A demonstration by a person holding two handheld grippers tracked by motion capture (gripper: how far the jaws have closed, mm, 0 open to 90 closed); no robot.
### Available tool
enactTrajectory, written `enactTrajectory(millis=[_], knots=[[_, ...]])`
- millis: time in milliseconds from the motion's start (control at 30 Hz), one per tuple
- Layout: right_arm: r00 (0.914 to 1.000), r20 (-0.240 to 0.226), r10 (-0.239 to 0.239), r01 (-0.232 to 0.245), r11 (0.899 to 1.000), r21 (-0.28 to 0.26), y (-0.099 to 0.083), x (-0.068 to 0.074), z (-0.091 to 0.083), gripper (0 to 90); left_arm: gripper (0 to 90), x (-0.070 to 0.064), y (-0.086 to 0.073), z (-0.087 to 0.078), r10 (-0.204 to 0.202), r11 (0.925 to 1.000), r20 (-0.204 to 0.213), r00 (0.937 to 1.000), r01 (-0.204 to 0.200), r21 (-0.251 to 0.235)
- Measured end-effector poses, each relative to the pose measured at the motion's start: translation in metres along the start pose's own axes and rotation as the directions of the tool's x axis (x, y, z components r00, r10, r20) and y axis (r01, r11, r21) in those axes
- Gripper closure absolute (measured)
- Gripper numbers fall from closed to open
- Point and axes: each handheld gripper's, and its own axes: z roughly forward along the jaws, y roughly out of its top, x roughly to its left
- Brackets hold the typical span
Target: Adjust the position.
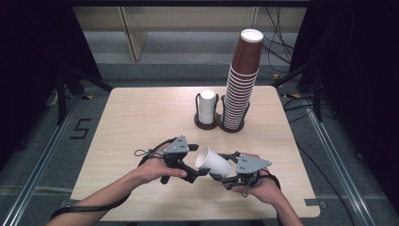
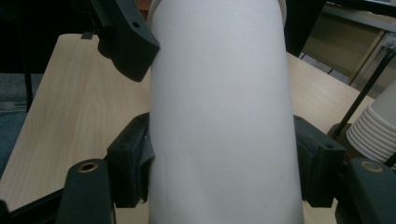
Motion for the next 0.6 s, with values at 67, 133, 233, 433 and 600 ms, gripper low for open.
enactTrajectory(millis=[67,133,233,433,600], knots=[[1.0000,-0.004,-0.005,0.005,1.000,0.005,-0.0002,-0.0005,-0.0003,32.9,5.7,0.0000,0.0021,0.0021,0.009,0.9999,0.009,0.9999,-0.009,0.005],[1.0000,-0.006,-0.006,0.006,1.000,0.003,-0.0003,-0.0006,0.0001,32.9,5.7,-0.0002,0.0040,0.0036,0.011,0.9999,0.013,0.9999,-0.011,0.005],[0.9999,-0.006,-0.009,0.009,1.000,-0.003,0.0005,-0.0001,0.0010,33.0,5.9,0.0001,0.0064,0.0061,0.010,0.9999,0.034,0.9994,-0.010,-0.001],[0.9996,-0.016,-0.024,0.024,1.000,-0.002,0.0011,0.0004,0.0020,33.0,8.8,-0.0011,0.0046,0.0098,0.006,0.9999,0.062,0.9981,-0.006,0.014],[0.9994,-0.027,-0.024,0.024,1.000,0.004,-0.0006,-0.0003,0.0022,33.0,13.2,0.0002,0.0026,0.0106,0.020,0.9998,0.080,0.9966,-0.020,0.006]])
